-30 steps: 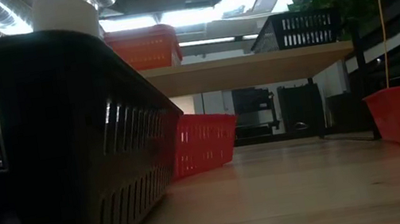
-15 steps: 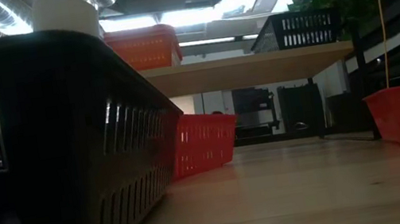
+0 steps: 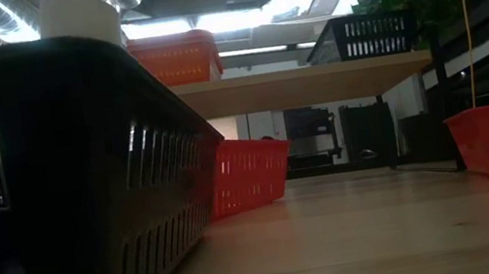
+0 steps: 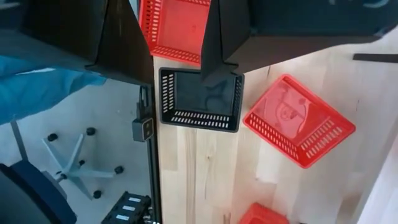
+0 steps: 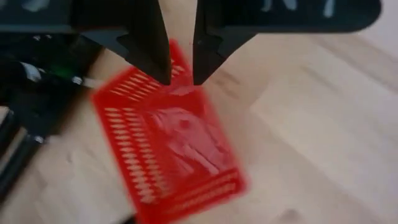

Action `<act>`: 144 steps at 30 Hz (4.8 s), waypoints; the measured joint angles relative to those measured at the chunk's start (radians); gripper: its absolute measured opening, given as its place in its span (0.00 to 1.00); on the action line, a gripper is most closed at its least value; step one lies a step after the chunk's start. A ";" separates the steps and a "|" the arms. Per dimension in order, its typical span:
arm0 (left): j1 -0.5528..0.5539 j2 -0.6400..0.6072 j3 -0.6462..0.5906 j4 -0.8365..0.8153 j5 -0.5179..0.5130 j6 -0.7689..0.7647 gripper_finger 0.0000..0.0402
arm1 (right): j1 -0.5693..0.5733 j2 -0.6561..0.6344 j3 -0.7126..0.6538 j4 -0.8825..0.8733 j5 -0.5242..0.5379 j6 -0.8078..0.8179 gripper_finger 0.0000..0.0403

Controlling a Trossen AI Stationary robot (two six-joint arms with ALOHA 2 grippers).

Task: Stack baskets on shelf by color
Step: Put the right red bin on the shelf

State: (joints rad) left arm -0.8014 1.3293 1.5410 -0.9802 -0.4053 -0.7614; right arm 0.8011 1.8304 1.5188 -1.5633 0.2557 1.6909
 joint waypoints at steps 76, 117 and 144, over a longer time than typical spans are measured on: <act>-0.035 0.000 0.000 0.007 -0.085 -0.023 0.31 | 0.138 -0.080 0.053 0.473 -0.151 -0.792 0.16; -0.035 0.000 0.000 0.008 -0.108 -0.070 0.31 | 0.086 -0.075 -0.151 0.614 -0.293 -0.709 0.16; -0.035 0.000 0.000 0.008 -0.110 -0.068 0.31 | 0.046 -0.075 -0.151 0.540 -0.291 -0.751 0.16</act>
State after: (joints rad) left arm -0.8364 1.3295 1.5406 -0.9726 -0.5156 -0.8291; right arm 0.8471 1.7557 1.3678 -1.0230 -0.0355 0.9403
